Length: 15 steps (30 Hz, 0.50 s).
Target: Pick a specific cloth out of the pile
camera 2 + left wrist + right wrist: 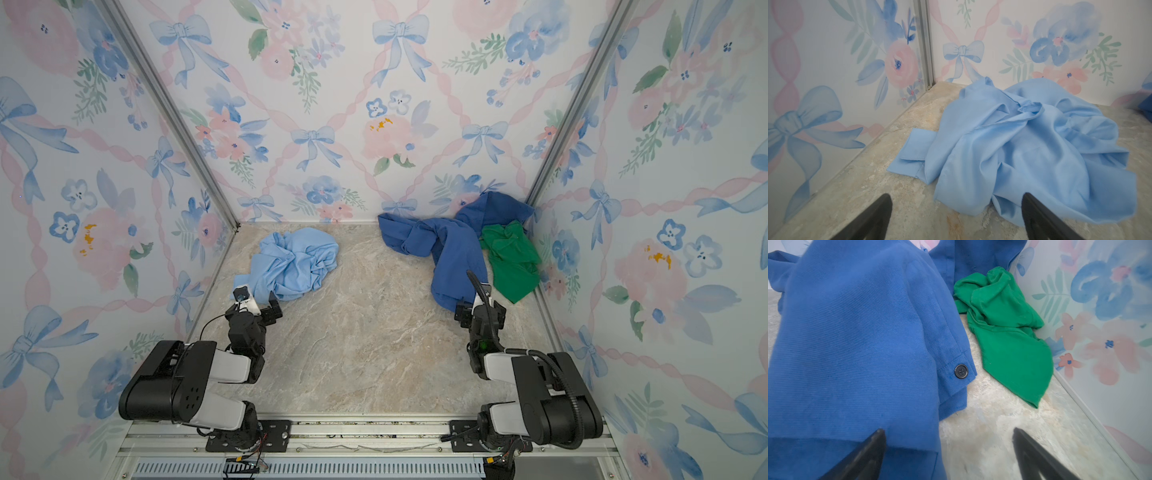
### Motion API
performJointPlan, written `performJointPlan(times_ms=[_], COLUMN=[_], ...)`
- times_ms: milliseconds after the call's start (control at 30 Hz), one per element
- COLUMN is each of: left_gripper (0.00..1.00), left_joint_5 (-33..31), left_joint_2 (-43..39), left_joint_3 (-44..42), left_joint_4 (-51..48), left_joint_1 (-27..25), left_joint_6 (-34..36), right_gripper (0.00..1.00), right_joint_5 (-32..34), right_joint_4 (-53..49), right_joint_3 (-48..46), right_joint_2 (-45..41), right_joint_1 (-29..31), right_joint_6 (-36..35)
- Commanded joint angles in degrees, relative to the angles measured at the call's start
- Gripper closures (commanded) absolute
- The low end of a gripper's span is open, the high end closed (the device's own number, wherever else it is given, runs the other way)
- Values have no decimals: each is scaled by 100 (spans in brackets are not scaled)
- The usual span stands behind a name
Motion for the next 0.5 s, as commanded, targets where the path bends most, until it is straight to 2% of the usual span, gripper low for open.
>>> performJointPlan(times_ms=[0, 33, 100, 167, 200, 233, 300, 467], left_gripper=[2, 2, 2, 2, 2, 2, 2, 2], left_joint_5=[130, 152, 118, 52, -32, -34, -30, -30], left_joint_2=[371, 362, 296, 252, 261, 286, 298, 287], left_joint_3=[55, 186, 461, 389, 396, 401, 413, 397], left_joint_4=[904, 691, 13, 44, 53, 69, 75, 76], left_joint_1=[-253, -238, -246, -286, -331, -334, -325, -323], left_joint_6=[520, 516, 441, 459, 478, 477, 475, 472], right_gripper=[3, 3, 3, 3, 3, 3, 3, 3], right_joint_5=[-363, -320, -40, 354, 267, 106, 277, 190], right_joint_4=[2159, 2094, 1331, 322, -78, -138, 113, 52], right_joint_3=[-79, -151, 46, 586, 860, 755, 774, 787], right_joint_2=[860, 787, 534, 571, 572, 426, 578, 575], right_joint_1=[-19, 6, 8, 7, -45, -110, -115, -72], right_joint_6=[-265, -263, -159, -17, 34, 79, 83, 29])
